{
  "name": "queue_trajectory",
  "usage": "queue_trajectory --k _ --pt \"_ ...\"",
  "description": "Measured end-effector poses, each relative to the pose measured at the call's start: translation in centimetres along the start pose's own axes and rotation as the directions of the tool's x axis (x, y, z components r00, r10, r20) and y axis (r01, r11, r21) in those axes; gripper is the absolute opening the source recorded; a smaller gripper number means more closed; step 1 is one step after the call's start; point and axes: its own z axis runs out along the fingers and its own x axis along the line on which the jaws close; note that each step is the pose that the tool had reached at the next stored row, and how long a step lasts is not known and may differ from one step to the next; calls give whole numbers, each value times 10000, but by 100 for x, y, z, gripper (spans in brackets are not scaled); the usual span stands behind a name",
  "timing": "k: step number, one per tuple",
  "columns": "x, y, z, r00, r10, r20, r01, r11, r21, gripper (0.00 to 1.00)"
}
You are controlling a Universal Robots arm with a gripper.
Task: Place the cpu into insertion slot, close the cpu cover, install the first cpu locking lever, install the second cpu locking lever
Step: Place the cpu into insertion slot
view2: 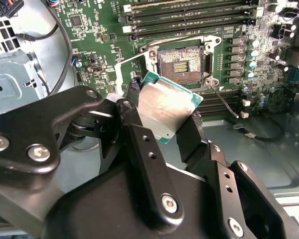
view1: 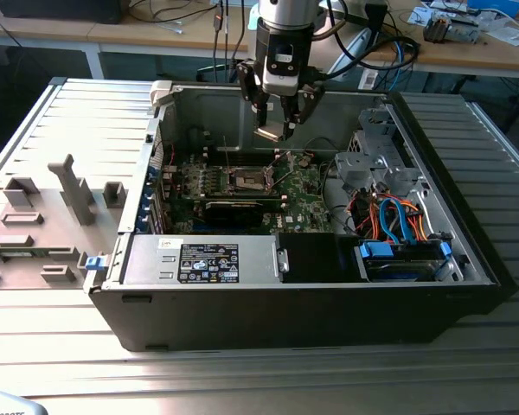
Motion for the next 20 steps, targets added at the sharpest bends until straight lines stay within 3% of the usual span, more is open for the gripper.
queue_trajectory --k 20 --pt "0 0 0 9997 256 12 -256 9997 11 54"
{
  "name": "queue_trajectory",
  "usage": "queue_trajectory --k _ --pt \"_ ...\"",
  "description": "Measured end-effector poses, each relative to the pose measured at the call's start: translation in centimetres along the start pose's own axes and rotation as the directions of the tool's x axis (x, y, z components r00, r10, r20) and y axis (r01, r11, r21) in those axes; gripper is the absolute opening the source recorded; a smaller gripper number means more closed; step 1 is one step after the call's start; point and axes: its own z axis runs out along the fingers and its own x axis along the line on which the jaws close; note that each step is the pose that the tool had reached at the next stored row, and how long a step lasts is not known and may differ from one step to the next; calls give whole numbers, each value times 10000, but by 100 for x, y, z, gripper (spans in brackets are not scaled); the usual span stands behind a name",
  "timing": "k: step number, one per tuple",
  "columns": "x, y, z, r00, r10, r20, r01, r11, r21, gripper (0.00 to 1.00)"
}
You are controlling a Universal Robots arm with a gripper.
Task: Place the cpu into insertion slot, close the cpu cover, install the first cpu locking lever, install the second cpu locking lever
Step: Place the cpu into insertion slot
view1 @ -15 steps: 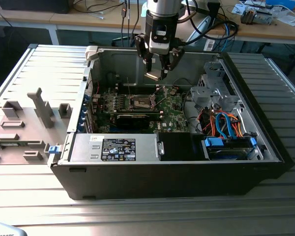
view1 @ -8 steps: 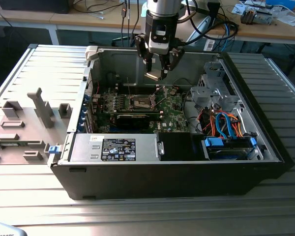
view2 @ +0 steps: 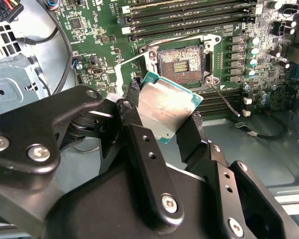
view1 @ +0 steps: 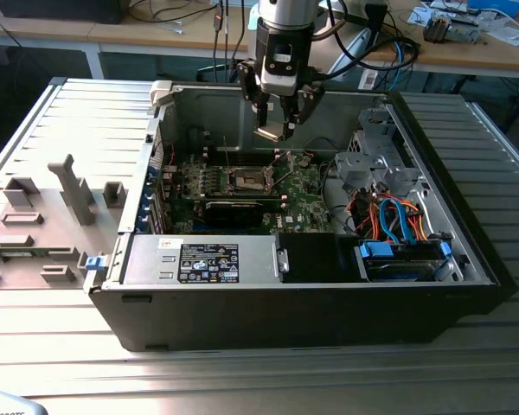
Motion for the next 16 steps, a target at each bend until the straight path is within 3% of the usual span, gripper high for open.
queue_trajectory --k 16 --pt "0 0 0 9998 195 9 -196 9998 8 54"
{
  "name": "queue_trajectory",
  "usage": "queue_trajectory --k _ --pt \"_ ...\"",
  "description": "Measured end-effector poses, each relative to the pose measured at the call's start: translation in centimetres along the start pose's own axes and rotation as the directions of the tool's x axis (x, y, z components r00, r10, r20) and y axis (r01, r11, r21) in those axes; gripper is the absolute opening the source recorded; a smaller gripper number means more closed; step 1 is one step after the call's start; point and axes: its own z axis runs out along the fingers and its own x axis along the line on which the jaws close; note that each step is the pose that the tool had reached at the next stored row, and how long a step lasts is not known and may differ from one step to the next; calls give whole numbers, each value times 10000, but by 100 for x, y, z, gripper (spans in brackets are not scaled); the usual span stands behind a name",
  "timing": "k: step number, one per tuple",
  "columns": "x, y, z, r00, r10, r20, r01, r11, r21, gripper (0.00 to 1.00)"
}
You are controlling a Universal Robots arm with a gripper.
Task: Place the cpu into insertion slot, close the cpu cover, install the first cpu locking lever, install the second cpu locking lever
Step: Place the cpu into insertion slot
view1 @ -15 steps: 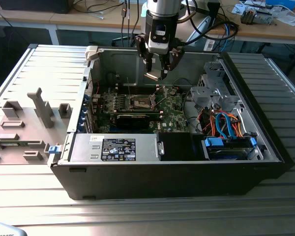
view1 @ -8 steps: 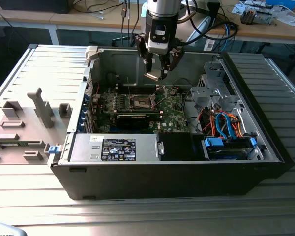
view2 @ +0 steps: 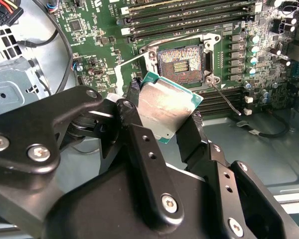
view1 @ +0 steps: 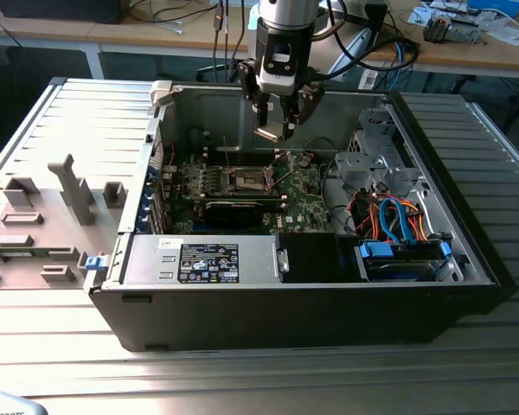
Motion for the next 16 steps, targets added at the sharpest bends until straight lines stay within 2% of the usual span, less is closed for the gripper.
queue_trajectory --k 16 --pt "0 0 0 9997 225 8 -225 9997 6 54"
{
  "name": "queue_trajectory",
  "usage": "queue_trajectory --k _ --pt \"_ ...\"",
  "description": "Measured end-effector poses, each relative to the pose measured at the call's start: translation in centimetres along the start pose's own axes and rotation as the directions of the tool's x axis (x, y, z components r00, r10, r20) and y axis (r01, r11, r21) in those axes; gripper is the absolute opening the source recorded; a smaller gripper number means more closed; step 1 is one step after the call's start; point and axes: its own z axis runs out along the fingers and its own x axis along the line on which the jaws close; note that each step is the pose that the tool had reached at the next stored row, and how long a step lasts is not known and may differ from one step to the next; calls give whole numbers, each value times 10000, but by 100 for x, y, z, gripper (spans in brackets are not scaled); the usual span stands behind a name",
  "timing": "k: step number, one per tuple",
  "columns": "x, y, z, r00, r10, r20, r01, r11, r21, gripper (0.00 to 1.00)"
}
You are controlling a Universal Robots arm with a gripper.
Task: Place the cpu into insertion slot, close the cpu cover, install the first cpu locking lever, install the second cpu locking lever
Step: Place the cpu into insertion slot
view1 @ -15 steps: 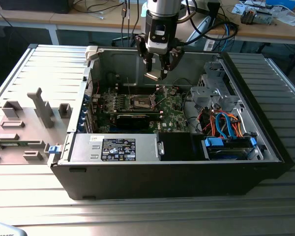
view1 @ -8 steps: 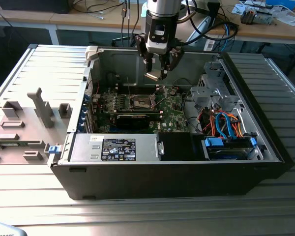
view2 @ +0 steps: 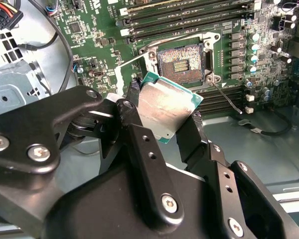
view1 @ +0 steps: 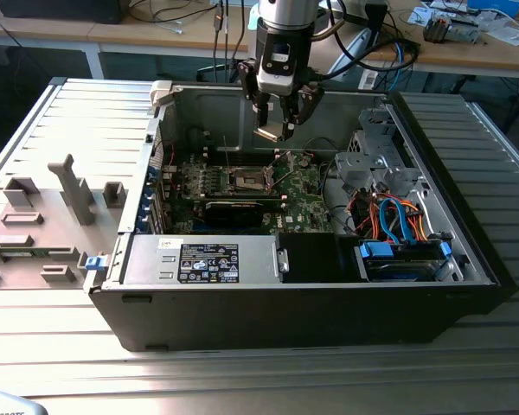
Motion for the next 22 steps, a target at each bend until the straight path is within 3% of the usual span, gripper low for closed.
queue_trajectory --k 22 --pt "0 0 0 9997 256 10 -256 9997 8 54"
